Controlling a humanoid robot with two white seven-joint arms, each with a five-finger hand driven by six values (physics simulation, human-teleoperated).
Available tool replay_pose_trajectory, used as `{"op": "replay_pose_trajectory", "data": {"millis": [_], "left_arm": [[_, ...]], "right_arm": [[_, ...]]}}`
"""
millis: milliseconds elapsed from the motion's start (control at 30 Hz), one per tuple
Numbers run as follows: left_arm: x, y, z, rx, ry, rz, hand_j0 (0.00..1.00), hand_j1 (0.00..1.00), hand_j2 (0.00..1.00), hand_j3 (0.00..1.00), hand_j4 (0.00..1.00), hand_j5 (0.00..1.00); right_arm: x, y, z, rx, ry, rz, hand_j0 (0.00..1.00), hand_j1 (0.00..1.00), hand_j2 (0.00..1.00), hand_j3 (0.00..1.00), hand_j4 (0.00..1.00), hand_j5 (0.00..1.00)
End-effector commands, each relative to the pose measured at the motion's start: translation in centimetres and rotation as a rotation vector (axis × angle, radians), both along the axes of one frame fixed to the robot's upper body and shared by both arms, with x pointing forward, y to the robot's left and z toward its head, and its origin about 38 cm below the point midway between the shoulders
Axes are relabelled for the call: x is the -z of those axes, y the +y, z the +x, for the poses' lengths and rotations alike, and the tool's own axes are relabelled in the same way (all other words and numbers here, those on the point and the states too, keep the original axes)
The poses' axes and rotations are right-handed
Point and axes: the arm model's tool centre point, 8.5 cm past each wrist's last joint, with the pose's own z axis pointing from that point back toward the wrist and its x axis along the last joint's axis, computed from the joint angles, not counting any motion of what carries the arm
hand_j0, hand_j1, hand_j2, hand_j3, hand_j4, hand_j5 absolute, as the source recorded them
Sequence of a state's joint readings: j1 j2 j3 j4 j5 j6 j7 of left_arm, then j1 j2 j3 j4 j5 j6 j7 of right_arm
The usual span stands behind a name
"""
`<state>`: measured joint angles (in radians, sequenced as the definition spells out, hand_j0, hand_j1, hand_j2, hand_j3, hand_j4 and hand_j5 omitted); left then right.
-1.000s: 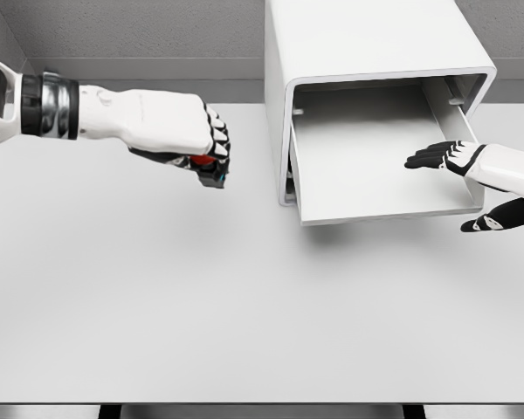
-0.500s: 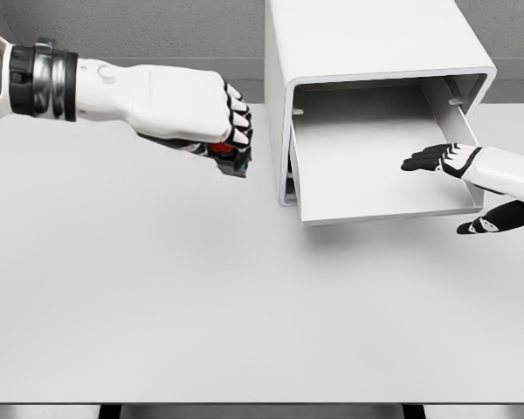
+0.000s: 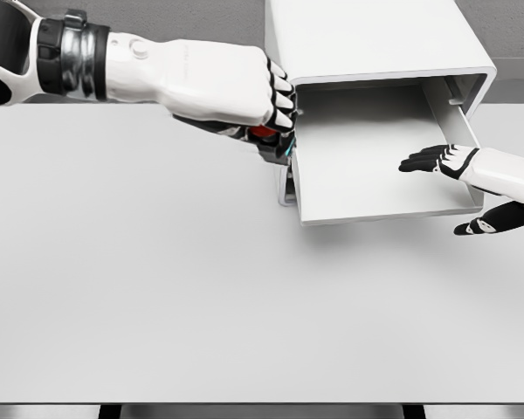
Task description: Slide open multi-storey tabletop storage cabinets and put open load switch and slide close multi-storey tabletop storage cabinets
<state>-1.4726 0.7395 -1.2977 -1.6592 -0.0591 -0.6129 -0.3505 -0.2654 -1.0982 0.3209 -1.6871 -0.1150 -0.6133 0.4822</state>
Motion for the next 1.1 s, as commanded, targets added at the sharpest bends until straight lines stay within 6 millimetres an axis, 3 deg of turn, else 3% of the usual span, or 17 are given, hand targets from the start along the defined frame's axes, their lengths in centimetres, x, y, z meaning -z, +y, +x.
{"op": "replay_pose_trajectory", "data": {"millis": [0, 633, 1067], "left_arm": [[0.1, -1.5, 0.5, 0.015, 0.013, -0.012, 0.44, 0.44, 0.44, 0.44, 0.44, 0.44], [2.2, -9.6, 3.8, 0.039, 0.023, 0.013, 0.44, 0.44, 0.44, 0.44, 0.44, 0.44], [5.0, -13.1, 5.4, 0.02, 0.033, 0.081, 0.45, 0.45, 0.45, 0.45, 0.45, 0.45]], "right_arm": [[0.1, 0.1, 0.0, 0.0, 0.004, 0.012, 1.0, 1.0, 1.0, 1.0, 1.0, 1.0], [0.1, 0.2, 0.0, -0.001, 0.003, 0.017, 1.0, 1.0, 1.0, 1.0, 1.0, 1.0], [0.2, 0.3, 0.0, -0.002, 0.005, 0.018, 1.0, 1.0, 1.0, 1.0, 1.0, 1.0]]}}
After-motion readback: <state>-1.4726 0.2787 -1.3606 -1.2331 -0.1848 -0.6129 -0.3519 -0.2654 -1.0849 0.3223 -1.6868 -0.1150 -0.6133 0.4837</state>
